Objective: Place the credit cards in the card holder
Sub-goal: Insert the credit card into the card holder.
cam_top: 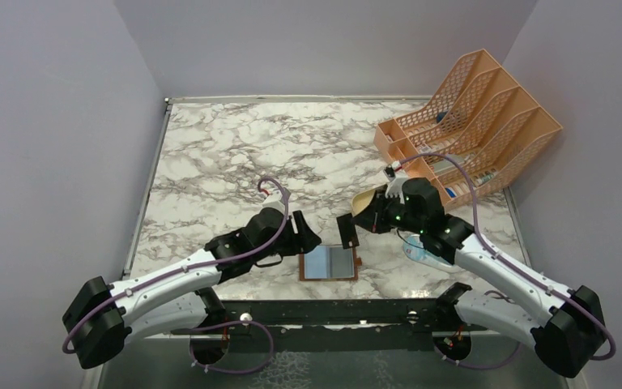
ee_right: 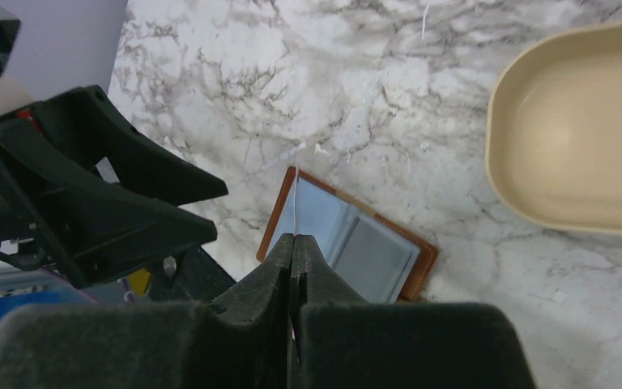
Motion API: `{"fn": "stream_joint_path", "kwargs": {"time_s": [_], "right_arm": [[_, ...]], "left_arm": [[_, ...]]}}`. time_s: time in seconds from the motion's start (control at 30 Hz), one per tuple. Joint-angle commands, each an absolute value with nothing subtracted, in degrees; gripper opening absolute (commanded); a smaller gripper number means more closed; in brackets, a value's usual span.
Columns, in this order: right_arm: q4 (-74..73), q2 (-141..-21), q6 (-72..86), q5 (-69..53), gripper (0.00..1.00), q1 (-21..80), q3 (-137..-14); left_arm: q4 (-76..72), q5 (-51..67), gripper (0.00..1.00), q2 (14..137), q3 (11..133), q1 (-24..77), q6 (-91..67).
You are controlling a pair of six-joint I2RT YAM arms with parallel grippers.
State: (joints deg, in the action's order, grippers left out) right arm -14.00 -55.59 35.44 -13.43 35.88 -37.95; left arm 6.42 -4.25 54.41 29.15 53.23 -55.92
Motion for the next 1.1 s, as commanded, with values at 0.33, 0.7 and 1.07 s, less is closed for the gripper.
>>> {"fn": "stream_joint_path", "kwargs": {"time_s": [0.33,0.7,1.07], "right_arm": [[4.78,-61.85,48.61,-23.55,0.01,36.12,-25.01],[11.12,-68.58,50.33,-24.54,0.01,36.84,-22.38],[13.57,-72.58,51.39,-24.13,0.01,37.61,-21.33]], "left_arm": [[6.73,-5.9,0.0,61.68,26.09,53.01,-53.52],[3.93,-4.72,0.0,64.83,23.59,53.03,-54.02],[2.09,-4.05,0.0,66.34,21.43,53.06,-55.26]]}}
